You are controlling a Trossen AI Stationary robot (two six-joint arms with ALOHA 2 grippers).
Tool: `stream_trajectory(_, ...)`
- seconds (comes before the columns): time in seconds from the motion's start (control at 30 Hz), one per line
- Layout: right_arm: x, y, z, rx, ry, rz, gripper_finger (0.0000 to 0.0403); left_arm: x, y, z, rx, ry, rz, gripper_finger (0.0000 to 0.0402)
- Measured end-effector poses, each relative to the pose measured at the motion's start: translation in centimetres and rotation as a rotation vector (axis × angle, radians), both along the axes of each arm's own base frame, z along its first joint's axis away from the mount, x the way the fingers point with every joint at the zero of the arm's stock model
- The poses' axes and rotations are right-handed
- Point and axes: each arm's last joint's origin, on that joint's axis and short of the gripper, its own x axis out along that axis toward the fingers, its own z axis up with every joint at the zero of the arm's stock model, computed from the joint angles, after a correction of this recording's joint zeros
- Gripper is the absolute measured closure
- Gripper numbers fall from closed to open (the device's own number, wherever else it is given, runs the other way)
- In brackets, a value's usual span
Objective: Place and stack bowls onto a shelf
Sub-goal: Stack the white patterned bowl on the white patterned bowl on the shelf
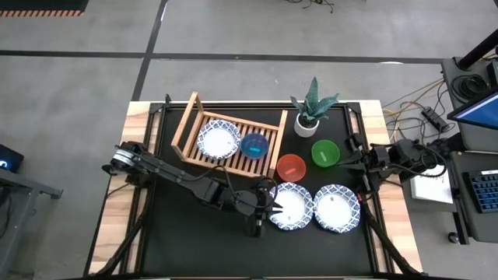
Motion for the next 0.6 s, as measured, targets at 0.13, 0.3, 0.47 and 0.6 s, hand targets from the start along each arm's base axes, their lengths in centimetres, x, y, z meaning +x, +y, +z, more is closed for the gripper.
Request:
stream_trajectory(0.13,0.2,0.1,-0.5,-0.016,0.0,-0.004,0.0394,0.0,-0.1,-0.1,0.002,0.004,-0.002,0.0365)
stream_trajectory(0.3,0.5,0.1,-1.1,-0.021,-0.048,-0.009,0.0394,0.0,-0.1,-0.2,0.017,0.006,-0.008,0.0365)
stream_trajectory(0.47,0.6,0.1,-1.3,-0.025,-0.048,-0.011,0.0394,0.0,-0.1,-0.2,0.029,0.005,-0.014,0.0365)
stream_trajectory(0.6,0.6,0.1,-1.3,-0.023,-0.047,-0.011,0.0394,0.0,-0.1,-0.2,0.029,0.004,-0.014,0.0365)
